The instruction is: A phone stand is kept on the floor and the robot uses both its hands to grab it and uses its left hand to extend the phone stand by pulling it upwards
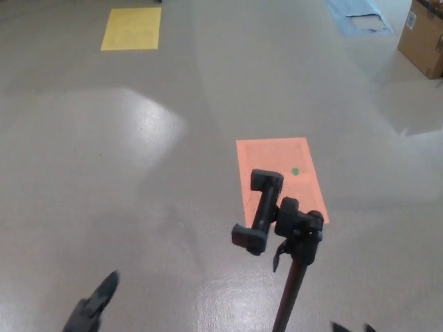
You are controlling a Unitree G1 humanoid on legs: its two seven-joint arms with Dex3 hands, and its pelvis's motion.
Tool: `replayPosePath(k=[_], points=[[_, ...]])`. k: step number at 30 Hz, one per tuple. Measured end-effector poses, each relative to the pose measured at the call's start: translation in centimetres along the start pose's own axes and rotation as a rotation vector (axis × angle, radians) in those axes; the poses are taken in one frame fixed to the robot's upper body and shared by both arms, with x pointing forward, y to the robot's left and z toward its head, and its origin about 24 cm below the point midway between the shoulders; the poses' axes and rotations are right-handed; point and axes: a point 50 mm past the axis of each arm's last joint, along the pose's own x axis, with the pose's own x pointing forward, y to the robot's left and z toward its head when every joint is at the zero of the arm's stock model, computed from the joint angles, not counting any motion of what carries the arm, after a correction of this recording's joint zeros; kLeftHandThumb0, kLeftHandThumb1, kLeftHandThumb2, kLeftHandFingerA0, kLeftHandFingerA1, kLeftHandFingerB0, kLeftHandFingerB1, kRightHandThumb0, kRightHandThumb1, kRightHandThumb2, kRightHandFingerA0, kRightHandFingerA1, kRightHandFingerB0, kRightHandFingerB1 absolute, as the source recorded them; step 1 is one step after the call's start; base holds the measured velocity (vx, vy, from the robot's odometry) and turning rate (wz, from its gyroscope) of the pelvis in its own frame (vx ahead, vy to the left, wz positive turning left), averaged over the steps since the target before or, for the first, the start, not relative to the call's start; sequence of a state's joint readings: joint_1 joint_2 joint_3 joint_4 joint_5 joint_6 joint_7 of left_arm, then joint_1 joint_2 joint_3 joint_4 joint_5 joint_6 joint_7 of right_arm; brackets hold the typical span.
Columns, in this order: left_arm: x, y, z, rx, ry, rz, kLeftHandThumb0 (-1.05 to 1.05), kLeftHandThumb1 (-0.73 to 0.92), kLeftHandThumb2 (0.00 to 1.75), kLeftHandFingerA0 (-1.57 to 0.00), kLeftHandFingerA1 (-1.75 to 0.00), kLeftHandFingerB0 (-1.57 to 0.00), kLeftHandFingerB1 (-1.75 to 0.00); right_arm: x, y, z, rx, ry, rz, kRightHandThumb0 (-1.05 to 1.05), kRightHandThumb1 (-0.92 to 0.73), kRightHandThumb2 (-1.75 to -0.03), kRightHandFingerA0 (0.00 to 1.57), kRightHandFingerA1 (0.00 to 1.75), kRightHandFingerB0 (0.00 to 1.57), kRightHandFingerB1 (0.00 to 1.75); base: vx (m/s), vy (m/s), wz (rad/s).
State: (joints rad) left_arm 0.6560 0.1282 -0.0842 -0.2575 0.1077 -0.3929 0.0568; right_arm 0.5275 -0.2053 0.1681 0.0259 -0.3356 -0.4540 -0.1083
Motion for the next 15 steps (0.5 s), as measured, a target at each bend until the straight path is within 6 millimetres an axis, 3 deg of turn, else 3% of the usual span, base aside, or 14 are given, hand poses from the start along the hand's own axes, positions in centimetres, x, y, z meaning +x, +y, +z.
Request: replayPosePath(k=[1,2,3,4,6,7,8,9,10,11,12,15], points=[[-0.5,0.3,-0.3,0.004,0.015,0.005,-0.92,0.67,1.06,0.0,-0.07,0.0,-0.2,-1.0,-0.2,-0.1,-0.011,0.018,-0.002,-1.05,-0.67,-0.63,0.0,0.0,0.0,0.0,0.0,0.0,0.0],[-0.8,0.4,-0.4,0.006,0.023,0.008,-0.91,0.67,1.06,0.0,-0.08,-0.01,-0.2,-1.5,-0.3,-0.2,-0.016,0.026,-0.004,-1.03,-0.52,-0.86,0.0,0.0,0.0,0.0,0.0,0.0,0.0],[-1.4,0.7,-0.8,0.01,0.044,0.011,-0.91,0.67,1.06,0.0,-0.08,-0.01,-0.2,-2.7,-0.4,-0.3,-0.025,0.051,-0.005,-1.03,-0.52,-0.86,0.0,0.0,0.0,0.0,0.0,0.0,0.0],[-1.7,0.8,-0.9,0.013,0.051,0.012,-0.88,0.65,1.05,0.0,-0.11,-0.03,-0.22,-3.1,-0.5,-0.3,-0.027,0.059,-0.006,-1.0,-0.63,-0.6,0.0,0.0,0.0,0.0,0.0,0.0,0.0],[-2.9,1.3,-1.6,0.023,0.094,0.023,-0.91,0.67,1.05,-0.02,-0.09,-0.04,-0.21,-5.2,-0.4,-0.6,-0.033,0.11,-0.006,-1.0,-0.64,-0.61,0.0,0.0,0.0,0.0,0.0,0.0,0.0],[-3.3,1.5,-1.9,0.025,0.108,0.027,-0.9,0.65,1.05,-0.02,-0.1,-0.06,-0.25,-5.8,-0.4,-0.7,-0.035,0.124,-0.006,-0.93,-0.53,-0.8,0.0,0.0,0.0,0.0,0.0,0.0,0.0],[-3.7,1.6,-2.1,0.025,0.122,0.032,-0.89,0.65,1.05,0.0,-0.12,-0.08,-0.26,-6.4,-0.3,-0.9,-0.039,0.14,-0.006,-0.91,-0.54,-0.79,0.0,0.0,0.0,0.0,0.0,0.0,0.0],[-4.2,1.8,-2.4,0.025,0.139,0.038,-0.87,0.65,1.05,0.0,-0.12,-0.14,-0.27,-7.2,-0.2,-1.0,-0.043,0.159,-0.006,-0.91,-0.67,-0.6,0.0,0.0,0.0,0.0,0.0,0.0,0.0],[-4.9,2.1,-2.7,0.027,0.161,0.046,-0.84,0.65,1.05,0.0,-0.13,-0.14,-0.27,-8.0,-0.1,-1.1,-0.047,0.179,-0.005,-0.9,-0.52,-0.82,0.0,0.0,0.0,0.0,0.0,0.0,0.0],[-5.3,2.3,-2.9,0.028,0.175,0.051,-0.84,0.65,1.05,0.0,-0.13,-0.14,-0.27,-8.5,0.0,-1.1,-0.049,0.191,-0.006,-0.9,-0.52,-0.82,0.0,0.0,0.0,0.0,0.0,0.0,0.0],[-5.6,2.3,-3.0,0.029,0.182,0.053,-0.85,0.66,1.05,0.0,-0.13,-0.11,-0.26,-8.7,0.0,-1.2,-0.05,0.199,-0.005,-0.86,-0.64,-0.59,0.0,0.0,0.0,0.0,0.0,0.0,0.0],[-7.5,3.0,-3.9,0.034,0.244,0.069,-0.89,0.68,1.08,0.0,-0.11,-0.11,-0.28,-10.6,0.4,-1.6,-0.061,0.248,-0.002,-0.89,-0.68,-0.61,0.0,0.0,0.0,0.0,0.0,0.0,0.0]])
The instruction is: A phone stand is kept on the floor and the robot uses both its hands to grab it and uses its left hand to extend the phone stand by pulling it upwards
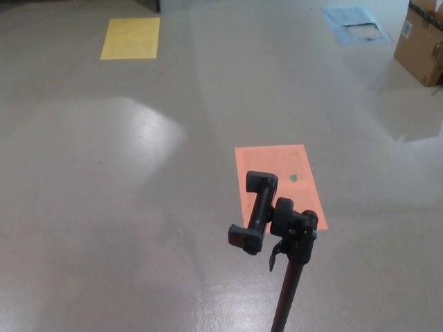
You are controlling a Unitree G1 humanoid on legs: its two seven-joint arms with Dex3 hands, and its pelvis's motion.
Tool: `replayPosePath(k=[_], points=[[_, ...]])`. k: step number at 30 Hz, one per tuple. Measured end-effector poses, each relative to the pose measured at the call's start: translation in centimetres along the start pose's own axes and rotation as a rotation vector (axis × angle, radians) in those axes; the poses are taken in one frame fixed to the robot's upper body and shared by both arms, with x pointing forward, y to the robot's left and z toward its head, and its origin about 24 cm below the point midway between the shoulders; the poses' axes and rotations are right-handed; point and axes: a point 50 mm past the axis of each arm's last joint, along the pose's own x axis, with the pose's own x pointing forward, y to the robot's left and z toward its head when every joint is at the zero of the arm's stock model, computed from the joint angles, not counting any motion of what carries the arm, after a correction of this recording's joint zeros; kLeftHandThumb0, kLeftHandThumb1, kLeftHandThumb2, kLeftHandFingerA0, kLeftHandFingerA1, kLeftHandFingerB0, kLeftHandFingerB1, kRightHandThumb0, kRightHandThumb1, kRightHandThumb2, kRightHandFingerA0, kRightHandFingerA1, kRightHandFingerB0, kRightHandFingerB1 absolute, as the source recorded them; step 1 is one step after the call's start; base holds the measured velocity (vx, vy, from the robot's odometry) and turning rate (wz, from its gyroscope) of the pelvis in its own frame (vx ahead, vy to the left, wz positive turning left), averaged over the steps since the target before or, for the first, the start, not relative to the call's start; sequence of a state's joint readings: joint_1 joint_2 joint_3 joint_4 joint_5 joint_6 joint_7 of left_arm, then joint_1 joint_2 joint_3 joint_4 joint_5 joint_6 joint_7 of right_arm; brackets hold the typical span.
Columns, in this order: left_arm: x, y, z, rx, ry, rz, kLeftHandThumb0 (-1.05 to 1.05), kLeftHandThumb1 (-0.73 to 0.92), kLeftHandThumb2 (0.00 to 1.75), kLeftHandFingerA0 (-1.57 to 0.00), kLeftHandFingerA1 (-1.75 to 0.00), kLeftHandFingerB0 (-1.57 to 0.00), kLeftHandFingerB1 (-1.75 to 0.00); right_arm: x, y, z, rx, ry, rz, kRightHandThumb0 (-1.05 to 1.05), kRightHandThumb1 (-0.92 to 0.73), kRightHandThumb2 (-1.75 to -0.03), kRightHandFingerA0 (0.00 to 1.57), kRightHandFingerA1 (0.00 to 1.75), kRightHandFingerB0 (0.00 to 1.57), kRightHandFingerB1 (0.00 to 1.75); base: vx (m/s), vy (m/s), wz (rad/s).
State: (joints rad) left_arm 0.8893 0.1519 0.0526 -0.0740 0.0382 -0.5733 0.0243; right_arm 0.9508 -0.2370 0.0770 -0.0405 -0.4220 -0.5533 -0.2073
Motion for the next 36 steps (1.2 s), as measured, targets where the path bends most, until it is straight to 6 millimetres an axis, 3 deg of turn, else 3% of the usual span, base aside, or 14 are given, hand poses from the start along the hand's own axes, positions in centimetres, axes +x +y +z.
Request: replayPosePath(k=[4,6,7,9,11,13,14,15,18,19,20,23,24,36], points=[[-1.2,0.9,-1.2,0.01,0.049,0.024,-0.96,0.7,0.84,-0.11,-0.25,-0.1,-0.34,-1.0,0.4,-0.6,-0.005,0.031,0.0,-1.05,-0.66,-1.04,0.0,0.14,0.0,0.09,0.0,0.0,0.0],[-1.8,1.4,-1.8,0.016,0.073,0.04,-0.87,0.68,1.06,-0.03,-0.38,-0.17,-0.47,-1.4,0.6,-0.8,-0.005,0.042,-0.003,-1.01,-0.61,-0.98,0.14,0.18,0.0,0.05,0.0,0.0,0.0],[-2.0,1.6,-2.1,0.019,0.084,0.047,-0.86,0.85,0.67,-0.13,-0.27,-0.18,-0.3,-1.6,0.6,-0.9,-0.005,0.046,-0.004,-0.85,-0.56,-0.89,0.0,0.26,0.0,0.0,0.0,0.0,0.0],[-2.6,2.1,-2.8,0.022,0.106,0.064,-0.85,0.67,1.06,0.0,-0.37,-0.2,-0.47,-1.8,0.7,-1.1,-0.009,0.053,-0.004,-0.98,-0.59,-0.96,0.08,0.31,0.0,0.04,0.0,0.0,0.0],[-2.9,2.4,-3.2,0.022,0.118,0.074,-0.89,0.77,0.73,-0.1,-0.28,-0.17,-0.31,-2.0,0.7,-1.3,-0.013,0.055,-0.008,-1.01,-0.6,-0.99,0.12,0.34,0.0,0.03,0.0,0.0,0.0],[-3.3,2.5,-3.5,0.021,0.126,0.081,-0.83,0.69,1.07,0.0,-0.36,-0.19,-0.47,-2.1,0.7,-1.4,-0.021,0.057,-0.013,-1.05,-0.63,-1.01,0.09,0.32,0.0,0.0,0.0,0.0,0.0],[-3.5,2.6,-3.7,0.022,0.125,0.083,-0.82,0.88,0.68,-0.12,-0.28,-0.18,-0.29,-2.2,0.7,-1.5,-0.028,0.058,-0.016,-0.97,-0.58,-1.01,0.04,0.32,0.0,0.08,0.0,0.0,0.0],[-3.6,2.7,-3.7,0.023,0.125,0.085,-0.36,0.5,1.08,0.0,-0.5,0.0,-0.47,-2.2,0.7,-1.5,-0.031,0.058,-0.018,-1.03,-0.59,-0.99,0.01,0.32,0.0,0.01,0.0,0.0,0.0],[-3.9,2.9,-4.0,0.03,0.121,0.096,-0.35,0.52,1.1,0.0,-0.5,0.0,-0.47,-2.3,0.8,-1.6,-0.05,0.055,-0.023,-1.0,-0.58,-1.0,0.0,0.39,0.0,0.06,0.0,0.0,0.0],[-3.9,3.0,-4.1,0.032,0.118,0.098,-0.35,0.52,1.09,0.0,-0.5,0.0,-0.46,-2.3,0.8,-1.6,-0.055,0.054,-0.025,-0.87,-0.68,-0.61,0.03,0.46,0.0,0.0,0.0,0.0,0.0],[-4.0,3.1,-4.1,0.035,0.114,0.102,-0.36,0.5,1.09,0.0,-0.5,0.0,-0.47,-2.3,0.8,-1.6,-0.062,0.052,-0.027,-1.03,-0.58,-0.98,0.0,0.37,0.0,0.01,0.0,0.0,0.0],[-4.2,3.4,-4.2,0.044,0.103,0.117,-0.36,0.51,1.09,0.0,-0.5,0.0,-0.47,-2.4,0.8,-1.6,-0.079,0.047,-0.03,-1.0,-0.56,-0.96,0.0,0.39,0.0,0.03,0.0,0.0,0.0],[-4.3,3.6,-4.2,0.049,0.096,0.123,-0.76,0.9,0.69,-0.16,-0.28,-0.21,-0.28,-2.5,0.8,-1.6,-0.085,0.046,-0.032,-0.89,-0.51,-0.95,0.02,0.39,0.0,0.13,0.0,0.0,0.0],[-4.5,4.3,-3.9,0.073,0.005,0.155,-0.74,0.9,0.68,-0.18,-0.28,-0.22,-0.28,-3.0,0.9,-1.8,-0.172,0.026,-0.042,-0.81,-0.6,-0.77,0.03,0.45,0.0,0.0,0.0,0.0,0.0]])
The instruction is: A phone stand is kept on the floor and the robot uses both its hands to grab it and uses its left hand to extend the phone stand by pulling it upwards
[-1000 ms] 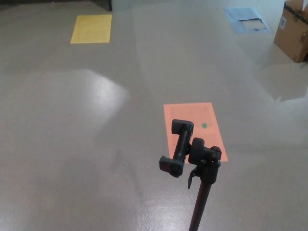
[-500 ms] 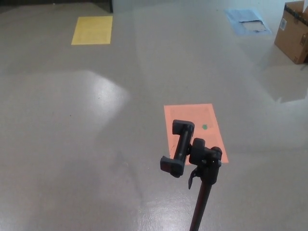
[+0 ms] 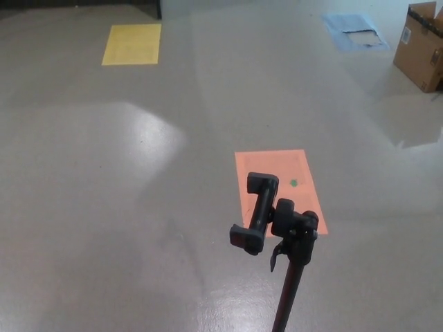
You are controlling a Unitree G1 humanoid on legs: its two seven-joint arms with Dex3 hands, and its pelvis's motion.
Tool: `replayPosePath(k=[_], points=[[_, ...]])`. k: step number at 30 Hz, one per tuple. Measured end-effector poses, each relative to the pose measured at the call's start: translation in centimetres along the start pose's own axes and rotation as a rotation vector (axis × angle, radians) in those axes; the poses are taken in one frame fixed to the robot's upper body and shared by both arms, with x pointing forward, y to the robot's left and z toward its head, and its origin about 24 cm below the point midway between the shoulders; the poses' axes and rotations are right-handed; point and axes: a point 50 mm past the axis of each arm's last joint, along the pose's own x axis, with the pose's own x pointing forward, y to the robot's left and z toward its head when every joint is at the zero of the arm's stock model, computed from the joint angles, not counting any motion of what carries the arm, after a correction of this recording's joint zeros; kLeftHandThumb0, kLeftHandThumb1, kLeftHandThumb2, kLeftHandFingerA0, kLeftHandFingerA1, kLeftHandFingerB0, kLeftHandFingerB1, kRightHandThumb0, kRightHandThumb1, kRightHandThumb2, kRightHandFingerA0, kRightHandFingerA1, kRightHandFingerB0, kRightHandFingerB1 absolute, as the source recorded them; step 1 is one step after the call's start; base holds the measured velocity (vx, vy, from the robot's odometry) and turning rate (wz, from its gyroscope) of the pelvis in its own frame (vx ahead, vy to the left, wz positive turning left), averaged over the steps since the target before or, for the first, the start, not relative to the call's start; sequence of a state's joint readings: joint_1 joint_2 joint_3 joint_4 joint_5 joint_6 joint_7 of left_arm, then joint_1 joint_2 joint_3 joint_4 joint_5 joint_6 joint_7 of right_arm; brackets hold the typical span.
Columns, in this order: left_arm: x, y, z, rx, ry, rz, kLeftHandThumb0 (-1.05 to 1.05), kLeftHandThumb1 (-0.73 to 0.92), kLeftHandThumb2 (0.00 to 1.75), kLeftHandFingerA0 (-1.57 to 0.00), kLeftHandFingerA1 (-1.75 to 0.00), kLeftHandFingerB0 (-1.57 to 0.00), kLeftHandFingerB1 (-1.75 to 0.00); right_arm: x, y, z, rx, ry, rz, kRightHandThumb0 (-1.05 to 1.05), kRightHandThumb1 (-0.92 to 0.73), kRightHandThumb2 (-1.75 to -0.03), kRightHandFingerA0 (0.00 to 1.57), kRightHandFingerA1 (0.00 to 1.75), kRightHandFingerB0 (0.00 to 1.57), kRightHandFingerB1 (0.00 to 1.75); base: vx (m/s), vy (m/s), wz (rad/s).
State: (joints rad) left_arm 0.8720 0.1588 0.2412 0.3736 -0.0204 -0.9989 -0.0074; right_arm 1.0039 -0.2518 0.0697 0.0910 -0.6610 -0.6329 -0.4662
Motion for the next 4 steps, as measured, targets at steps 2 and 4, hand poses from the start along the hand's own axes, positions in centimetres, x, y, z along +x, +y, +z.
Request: replayPosePath(k=[2,4], points=[[0.01,0.07,0.14,0.001,-0.019,0.003,-0.74,0.9,0.69,-0.17,-0.29,-0.22,-0.28,-0.04,0.02,0.03,-0.007,-0.007,0.0,-0.9,-0.53,-0.98,0.03,0.44,0.0,0.13,0.0,0.0,0.0],[0.0,0.13,0.24,0.003,-0.035,0.004,-0.74,0.9,0.69,-0.18,-0.29,-0.23,-0.28,-0.11,0.02,0.0,-0.017,-0.014,0.002,-0.99,-0.57,-0.99,0.03,0.37,0.0,0.06,0.0,0.0,0.0]])
